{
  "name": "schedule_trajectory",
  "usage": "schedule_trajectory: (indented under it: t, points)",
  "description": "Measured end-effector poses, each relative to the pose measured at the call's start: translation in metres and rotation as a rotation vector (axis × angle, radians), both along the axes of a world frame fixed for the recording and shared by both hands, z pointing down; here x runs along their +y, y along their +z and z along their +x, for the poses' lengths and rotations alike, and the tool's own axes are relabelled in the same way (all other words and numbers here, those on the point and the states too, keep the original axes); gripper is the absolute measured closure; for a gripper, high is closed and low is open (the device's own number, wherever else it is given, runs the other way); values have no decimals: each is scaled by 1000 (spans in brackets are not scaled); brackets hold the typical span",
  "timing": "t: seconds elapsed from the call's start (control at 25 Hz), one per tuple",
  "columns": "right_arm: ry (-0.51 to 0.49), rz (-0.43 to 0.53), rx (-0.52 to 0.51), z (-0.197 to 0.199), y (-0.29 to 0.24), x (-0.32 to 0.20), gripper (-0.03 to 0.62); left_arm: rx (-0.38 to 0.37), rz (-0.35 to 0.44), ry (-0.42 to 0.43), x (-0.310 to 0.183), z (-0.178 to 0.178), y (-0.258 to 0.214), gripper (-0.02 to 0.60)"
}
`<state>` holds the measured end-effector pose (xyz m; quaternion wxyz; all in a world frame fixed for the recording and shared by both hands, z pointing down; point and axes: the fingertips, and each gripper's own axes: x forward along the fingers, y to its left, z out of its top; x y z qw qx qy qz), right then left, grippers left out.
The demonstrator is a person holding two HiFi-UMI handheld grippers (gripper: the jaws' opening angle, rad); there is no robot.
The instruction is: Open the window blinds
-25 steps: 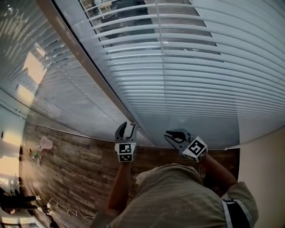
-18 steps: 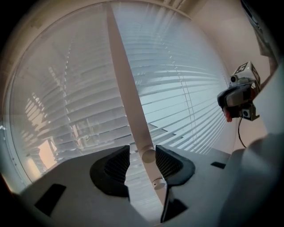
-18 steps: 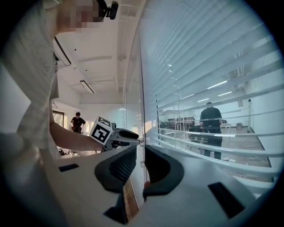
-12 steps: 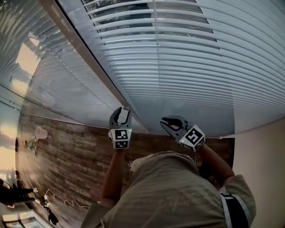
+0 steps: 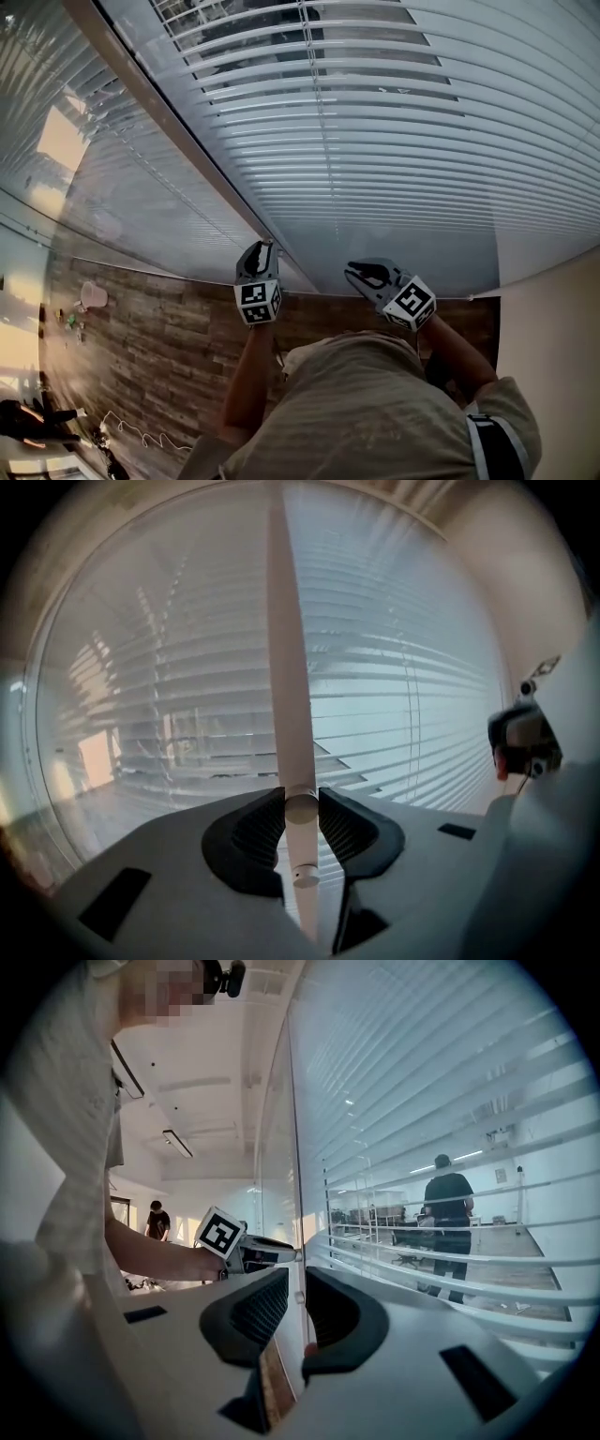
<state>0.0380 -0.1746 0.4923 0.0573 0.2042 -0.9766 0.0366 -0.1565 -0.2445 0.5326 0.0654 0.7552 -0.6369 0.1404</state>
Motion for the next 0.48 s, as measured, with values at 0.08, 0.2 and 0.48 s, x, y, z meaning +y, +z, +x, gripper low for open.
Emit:
schedule_trajectory:
  t: [0.08,0.2,0.48]
  points:
    - [3,5,-3,2,-3,-1,530,100,-9,-16,0,-2,-1,457]
    - [6,8,-11,4,0,-2,530,236,-23,-31,0,-5,3,457]
    - [-7,6,-17,-1,-4,-3,530,587,-57,-47,-1,-14,2,457]
